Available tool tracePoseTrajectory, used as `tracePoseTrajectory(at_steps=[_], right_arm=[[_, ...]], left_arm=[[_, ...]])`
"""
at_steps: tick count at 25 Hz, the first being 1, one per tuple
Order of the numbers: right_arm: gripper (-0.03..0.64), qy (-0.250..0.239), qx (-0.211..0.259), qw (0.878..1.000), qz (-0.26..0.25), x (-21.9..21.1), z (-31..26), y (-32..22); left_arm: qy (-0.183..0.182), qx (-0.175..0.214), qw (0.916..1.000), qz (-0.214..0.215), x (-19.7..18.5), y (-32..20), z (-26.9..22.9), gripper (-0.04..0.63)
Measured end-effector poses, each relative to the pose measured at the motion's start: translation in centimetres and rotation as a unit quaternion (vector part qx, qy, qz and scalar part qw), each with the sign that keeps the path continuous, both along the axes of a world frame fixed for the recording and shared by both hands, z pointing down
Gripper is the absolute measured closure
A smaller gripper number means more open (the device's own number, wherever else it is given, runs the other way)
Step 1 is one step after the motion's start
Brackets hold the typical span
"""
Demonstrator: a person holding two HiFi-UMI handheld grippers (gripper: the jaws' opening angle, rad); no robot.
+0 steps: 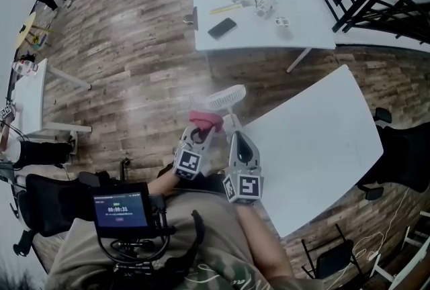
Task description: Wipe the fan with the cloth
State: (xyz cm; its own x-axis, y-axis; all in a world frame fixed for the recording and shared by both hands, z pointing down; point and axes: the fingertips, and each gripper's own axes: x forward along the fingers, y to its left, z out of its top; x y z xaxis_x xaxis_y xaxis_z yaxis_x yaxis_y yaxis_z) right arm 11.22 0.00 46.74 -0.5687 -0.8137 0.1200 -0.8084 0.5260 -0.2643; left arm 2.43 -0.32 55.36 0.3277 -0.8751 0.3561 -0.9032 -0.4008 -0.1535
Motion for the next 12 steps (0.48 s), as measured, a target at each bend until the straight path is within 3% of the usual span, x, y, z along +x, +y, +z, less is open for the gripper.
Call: tracePoseTrajectory(at_steps=[5,12], right_arm=[[0.612,0.012,0.007,1.000,-0.009,-0.6,0.7,0.8],[0.612,0.021,0.016,0.999,0.017,1.8,2.1,0.3]], left_arm=[[-0.001,-0.038,0.9992,-0.010,-1.2,-1.0,4.1,0.526],[0.023,-0.050,0.9985,0.001,0.7,-4.1,7.3,0.526]])
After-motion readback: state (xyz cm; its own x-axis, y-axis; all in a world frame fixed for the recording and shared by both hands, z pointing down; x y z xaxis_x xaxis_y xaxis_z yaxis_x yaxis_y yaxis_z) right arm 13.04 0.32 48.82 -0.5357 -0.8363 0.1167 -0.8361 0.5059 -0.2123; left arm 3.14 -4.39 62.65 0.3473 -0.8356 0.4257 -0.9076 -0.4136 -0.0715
